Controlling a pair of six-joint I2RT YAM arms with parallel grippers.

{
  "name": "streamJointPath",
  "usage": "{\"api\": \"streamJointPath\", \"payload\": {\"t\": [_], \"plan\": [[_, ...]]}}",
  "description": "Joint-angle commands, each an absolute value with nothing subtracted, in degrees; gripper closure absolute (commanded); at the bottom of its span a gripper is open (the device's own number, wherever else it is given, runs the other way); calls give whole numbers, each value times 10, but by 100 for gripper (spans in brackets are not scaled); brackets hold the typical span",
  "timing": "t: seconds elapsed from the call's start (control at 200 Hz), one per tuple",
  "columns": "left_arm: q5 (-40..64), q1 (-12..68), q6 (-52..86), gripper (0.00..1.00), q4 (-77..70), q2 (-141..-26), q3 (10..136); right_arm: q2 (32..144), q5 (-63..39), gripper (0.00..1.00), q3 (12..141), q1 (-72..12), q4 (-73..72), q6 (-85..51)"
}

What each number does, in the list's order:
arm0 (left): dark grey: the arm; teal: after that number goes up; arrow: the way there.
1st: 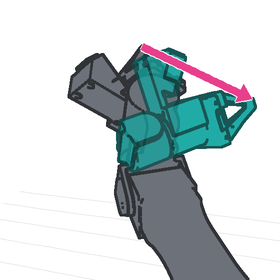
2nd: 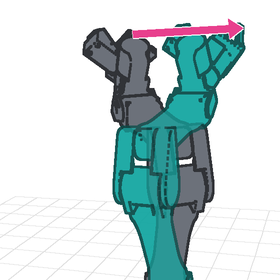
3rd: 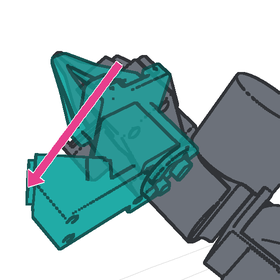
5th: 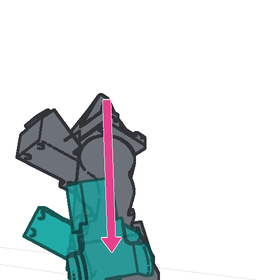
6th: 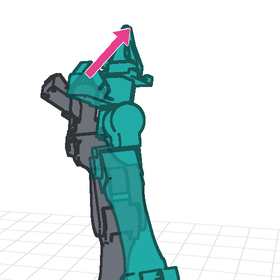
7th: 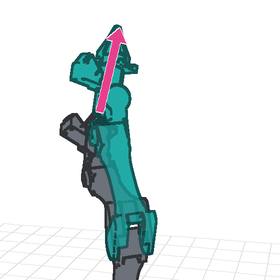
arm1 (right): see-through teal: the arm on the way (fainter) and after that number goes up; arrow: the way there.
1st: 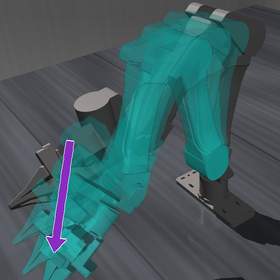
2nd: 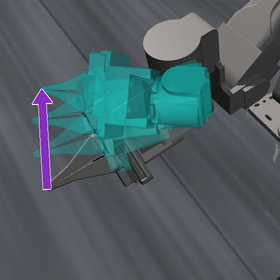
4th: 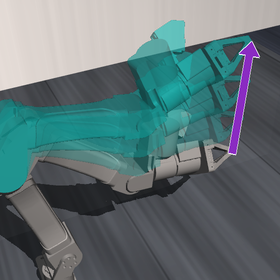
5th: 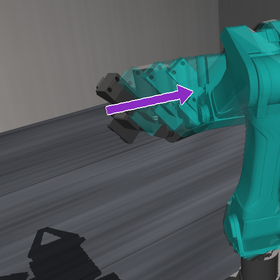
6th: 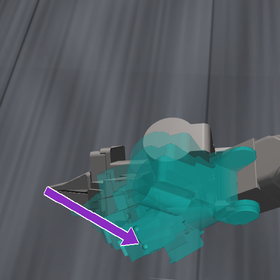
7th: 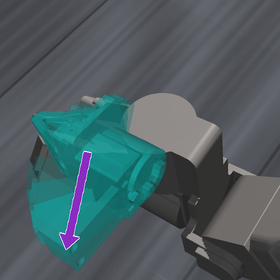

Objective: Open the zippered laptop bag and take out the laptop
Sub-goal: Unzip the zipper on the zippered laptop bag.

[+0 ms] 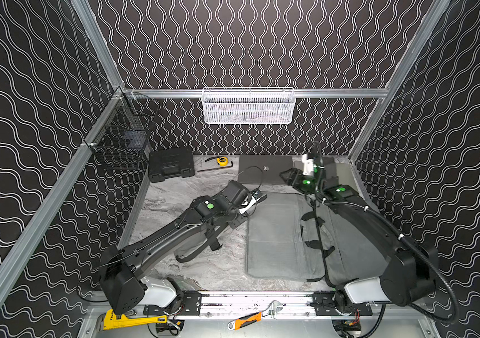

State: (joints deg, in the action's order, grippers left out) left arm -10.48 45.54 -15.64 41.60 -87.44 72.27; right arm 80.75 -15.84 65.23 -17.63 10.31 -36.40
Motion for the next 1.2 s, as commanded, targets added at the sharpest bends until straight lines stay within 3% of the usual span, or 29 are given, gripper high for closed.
{"api": "streamJointPath", "payload": {"t": [0.0, 0.215, 0.385, 0.751, 1.001, 1.196], "plan": [[-43, 435, -199, 100, 372, -861, 736, 793, -201, 37, 628, -148, 89, -358], [19, 390, -194, 100, 368, -861, 748, 819, -342, 37, 578, -128, 3, -431], [39, 382, -186, 100, 364, -862, 748, 851, -419, 37, 511, -132, -154, -550], [71, 379, -168, 100, 343, -861, 734, 920, -435, 37, 506, -171, -266, -659], [90, 380, -141, 100, 310, -860, 708, 981, -423, 39, 450, -184, -477, -839], [109, 378, -132, 100, 298, -867, 709, 1015, -404, 40, 442, -200, -564, -915]]}}
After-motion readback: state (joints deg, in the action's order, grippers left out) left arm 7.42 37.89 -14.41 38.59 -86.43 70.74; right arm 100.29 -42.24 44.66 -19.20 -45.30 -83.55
